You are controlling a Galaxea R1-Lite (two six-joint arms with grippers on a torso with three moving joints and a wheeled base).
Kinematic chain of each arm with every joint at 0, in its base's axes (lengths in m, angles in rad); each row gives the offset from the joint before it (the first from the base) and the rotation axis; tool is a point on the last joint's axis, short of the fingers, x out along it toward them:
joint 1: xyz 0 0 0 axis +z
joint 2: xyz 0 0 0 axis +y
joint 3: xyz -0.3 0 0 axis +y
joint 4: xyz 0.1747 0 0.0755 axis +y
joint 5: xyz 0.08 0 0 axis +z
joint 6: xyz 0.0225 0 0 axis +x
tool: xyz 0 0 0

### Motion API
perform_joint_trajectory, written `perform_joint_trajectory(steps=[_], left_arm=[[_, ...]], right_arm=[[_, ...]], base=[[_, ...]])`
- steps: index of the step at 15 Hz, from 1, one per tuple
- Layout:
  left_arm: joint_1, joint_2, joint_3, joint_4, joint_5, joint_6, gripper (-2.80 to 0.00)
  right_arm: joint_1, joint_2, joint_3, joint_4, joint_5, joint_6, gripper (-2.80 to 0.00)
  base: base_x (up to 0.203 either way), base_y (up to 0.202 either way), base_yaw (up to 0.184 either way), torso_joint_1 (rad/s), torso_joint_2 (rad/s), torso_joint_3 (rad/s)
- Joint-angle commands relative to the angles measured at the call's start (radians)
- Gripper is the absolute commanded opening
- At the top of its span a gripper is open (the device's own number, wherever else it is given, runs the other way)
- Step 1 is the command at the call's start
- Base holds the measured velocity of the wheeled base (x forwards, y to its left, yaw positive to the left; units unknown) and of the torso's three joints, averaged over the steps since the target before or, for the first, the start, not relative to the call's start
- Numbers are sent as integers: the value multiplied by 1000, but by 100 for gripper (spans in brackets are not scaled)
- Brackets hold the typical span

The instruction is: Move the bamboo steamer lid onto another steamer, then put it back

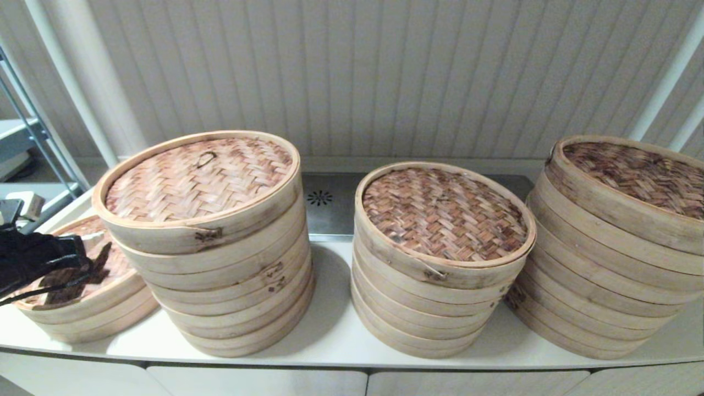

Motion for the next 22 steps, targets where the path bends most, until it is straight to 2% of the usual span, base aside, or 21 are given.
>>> perform_joint_trajectory(steps=[1, 3, 4, 9, 12, 15, 18, 22], left_arm=[[6, -67, 1, 1, -2, -3, 0], [30, -156, 7, 42, -7, -6, 0], [40, -211, 20, 71, -10, -6, -280], [55, -522, 144, 177, -41, -16, -280], [30, -712, 207, 226, -20, -47, -280], [-52, -864, 297, 253, 113, -62, -280], [-198, -1032, 403, 269, 273, -68, -280], [-348, -1269, 528, 406, 381, -66, -280]], right_arm=[[0, -5, 0, 0, 0, 0, -280], [0, -5, 0, 0, 0, 0, -280], [0, -5, 0, 0, 0, 0, -280], [0, -5, 0, 0, 0, 0, -280], [0, -5, 0, 0, 0, 0, -280], [0, -5, 0, 0, 0, 0, -280], [0, -5, 0, 0, 0, 0, -280], [0, -5, 0, 0, 0, 0, -280]], base=[[0, 0, 0, 0, 0, 0], [0, 0, 0, 0, 0, 0], [0, 0, 0, 0, 0, 0], [0, 0, 0, 0, 0, 0], [0, 0, 0, 0, 0, 0], [0, 0, 0, 0, 0, 0], [0, 0, 0, 0, 0, 0], [0, 0, 0, 0, 0, 0]])
